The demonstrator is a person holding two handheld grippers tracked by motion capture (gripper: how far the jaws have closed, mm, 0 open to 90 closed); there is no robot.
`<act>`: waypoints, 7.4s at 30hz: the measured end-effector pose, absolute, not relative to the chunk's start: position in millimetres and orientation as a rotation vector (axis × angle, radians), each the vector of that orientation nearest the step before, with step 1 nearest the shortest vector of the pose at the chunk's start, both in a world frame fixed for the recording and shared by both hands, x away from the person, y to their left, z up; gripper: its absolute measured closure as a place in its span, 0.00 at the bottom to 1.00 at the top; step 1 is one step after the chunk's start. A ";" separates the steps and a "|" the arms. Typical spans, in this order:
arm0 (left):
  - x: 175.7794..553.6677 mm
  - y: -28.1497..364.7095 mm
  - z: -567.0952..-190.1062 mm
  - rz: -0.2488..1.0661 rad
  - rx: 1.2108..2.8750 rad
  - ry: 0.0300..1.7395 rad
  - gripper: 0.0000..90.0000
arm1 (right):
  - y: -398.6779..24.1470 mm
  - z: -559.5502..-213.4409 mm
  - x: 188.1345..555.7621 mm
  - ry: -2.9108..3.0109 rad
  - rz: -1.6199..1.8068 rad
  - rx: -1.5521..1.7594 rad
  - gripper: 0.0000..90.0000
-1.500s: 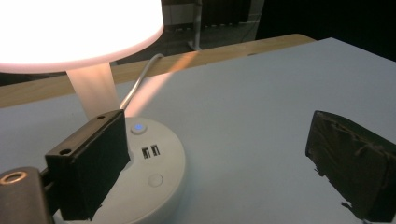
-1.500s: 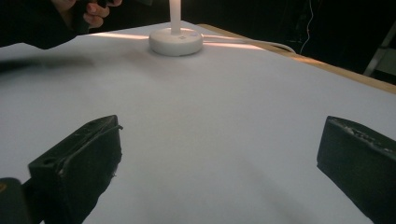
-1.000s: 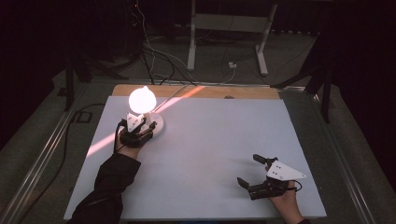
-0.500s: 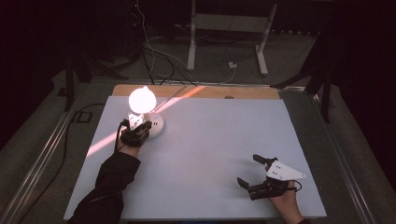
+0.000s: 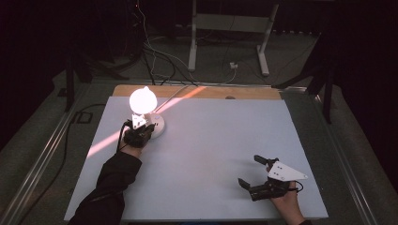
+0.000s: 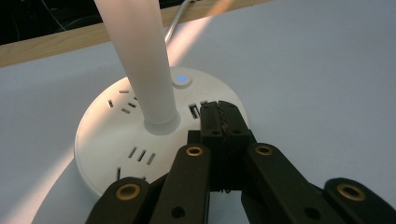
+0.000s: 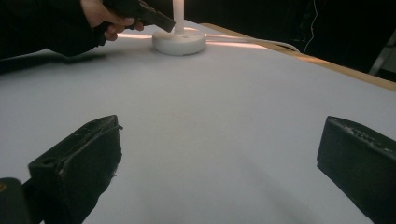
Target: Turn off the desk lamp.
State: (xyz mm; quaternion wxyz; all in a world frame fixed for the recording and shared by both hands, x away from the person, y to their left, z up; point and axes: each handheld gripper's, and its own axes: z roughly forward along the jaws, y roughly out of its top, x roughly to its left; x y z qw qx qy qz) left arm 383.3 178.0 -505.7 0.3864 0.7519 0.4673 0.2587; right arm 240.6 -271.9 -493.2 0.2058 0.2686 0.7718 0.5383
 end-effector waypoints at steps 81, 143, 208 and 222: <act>390.4 181.0 -512.7 0.641 1.953 1.140 1.00 | -270.6 -493.7 241.3 2.163 1.496 0.742 0.00; 383.9 170.9 -515.1 0.711 2.000 1.088 1.00 | -270.4 -493.2 240.9 2.163 1.498 0.744 0.00; 352.5 180.0 -459.8 0.474 1.879 1.077 0.28 | -271.4 -493.1 242.0 2.162 1.501 0.745 0.00; 321.0 193.0 -459.8 0.340 1.897 1.013 0.01 | -270.0 -493.3 242.7 2.167 1.499 0.742 0.00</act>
